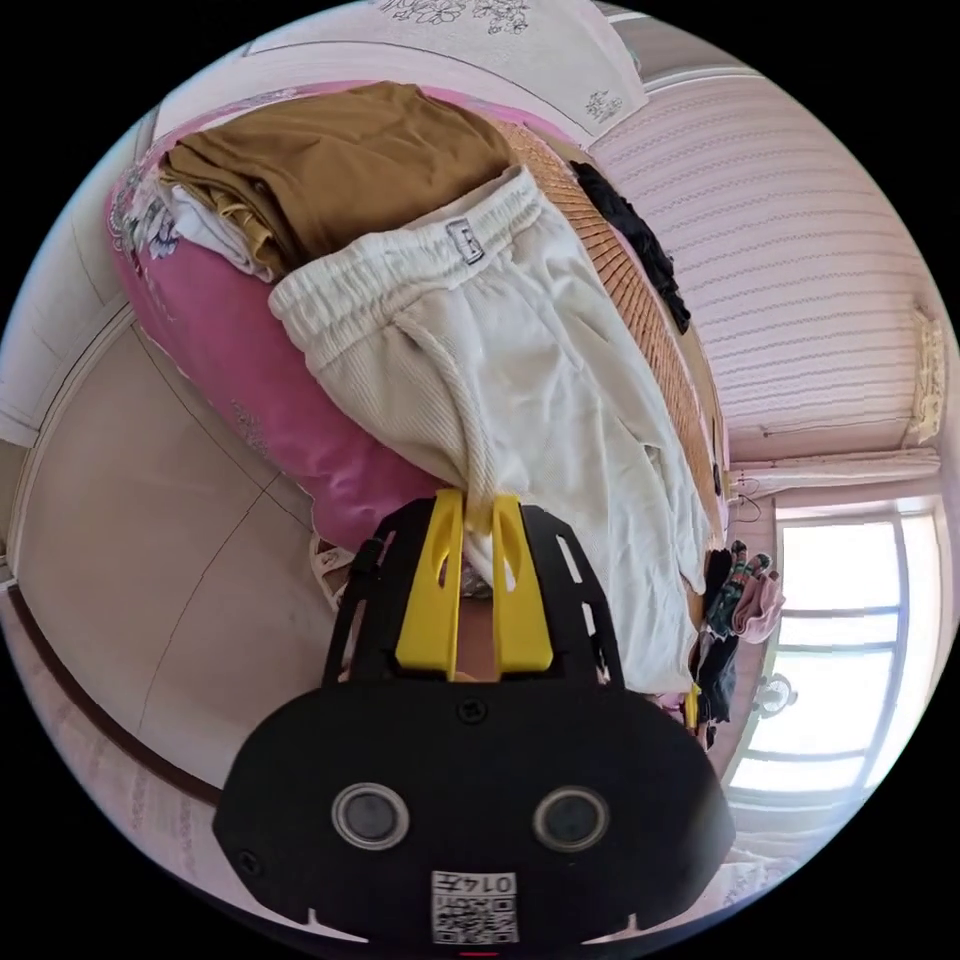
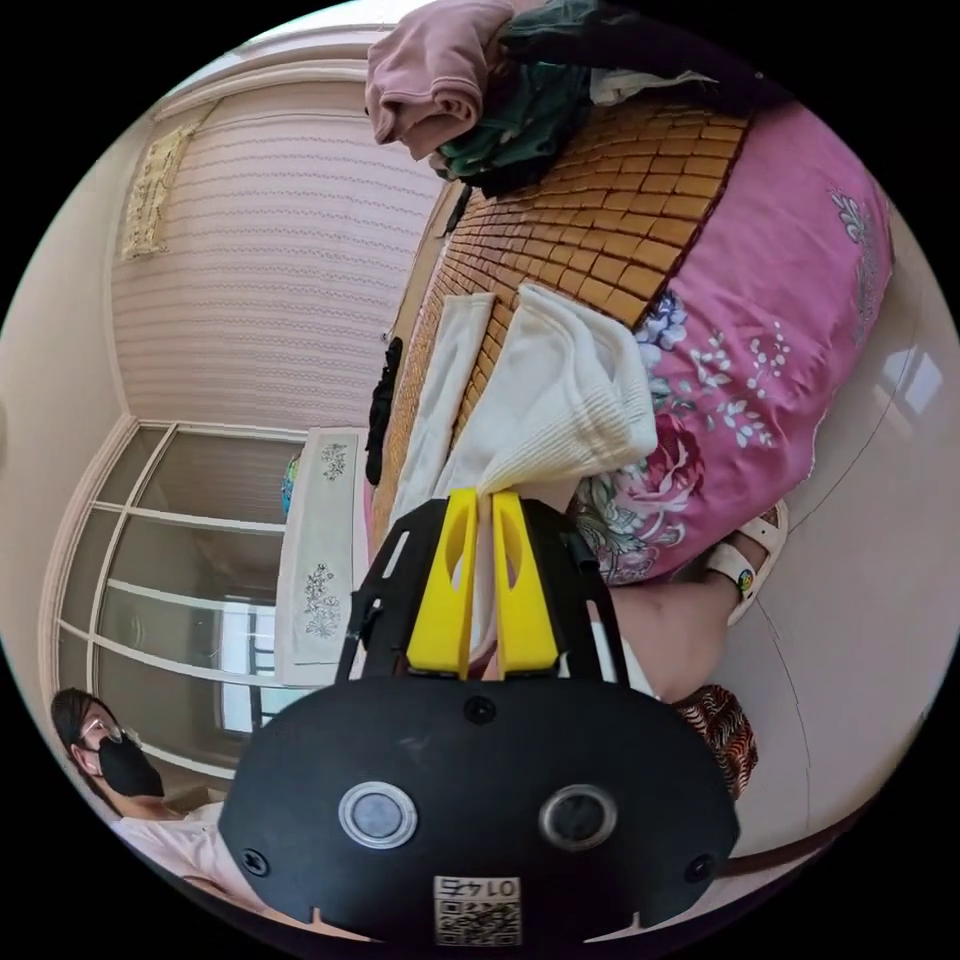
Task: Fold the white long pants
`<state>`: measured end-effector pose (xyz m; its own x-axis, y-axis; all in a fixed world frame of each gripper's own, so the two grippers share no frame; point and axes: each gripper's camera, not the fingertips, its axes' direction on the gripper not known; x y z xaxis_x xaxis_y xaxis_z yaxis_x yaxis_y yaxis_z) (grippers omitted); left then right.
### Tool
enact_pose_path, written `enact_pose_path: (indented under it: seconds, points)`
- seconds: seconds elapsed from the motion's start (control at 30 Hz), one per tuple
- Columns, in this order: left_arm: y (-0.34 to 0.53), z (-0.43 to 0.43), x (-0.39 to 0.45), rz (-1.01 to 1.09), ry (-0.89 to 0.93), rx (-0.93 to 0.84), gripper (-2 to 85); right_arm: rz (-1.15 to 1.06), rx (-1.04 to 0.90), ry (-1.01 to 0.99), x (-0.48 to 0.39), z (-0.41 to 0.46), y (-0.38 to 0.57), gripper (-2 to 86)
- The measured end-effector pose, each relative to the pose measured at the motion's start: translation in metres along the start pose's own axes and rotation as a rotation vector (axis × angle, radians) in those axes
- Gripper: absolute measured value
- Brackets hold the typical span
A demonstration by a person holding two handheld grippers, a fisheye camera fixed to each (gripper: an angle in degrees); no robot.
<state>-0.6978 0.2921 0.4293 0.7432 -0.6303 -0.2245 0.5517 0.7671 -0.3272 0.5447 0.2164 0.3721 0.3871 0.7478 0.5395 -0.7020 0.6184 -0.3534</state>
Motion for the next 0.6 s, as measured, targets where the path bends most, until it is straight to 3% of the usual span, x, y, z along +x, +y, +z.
enact_pose_path:
  seconds: [0.23, 0.43, 0.6]
  points:
    - [0.002, -0.067, 0.002, 0.145, 0.080, 0.083, 4.4, -0.191, -0.078, 0.007, -0.032, -0.031, -0.013, 1.4]
    - [0.019, -0.044, -0.040, 0.087, 0.042, -0.005, 4.9, -0.052, -0.222, 0.136, 0.020, -0.012, -0.003, 1.4]
    - [0.026, -0.039, -0.055, 0.027, 0.084, 0.056, 5.0, 0.082, -0.111, -0.024, 0.051, -0.018, 0.007, 1.8]
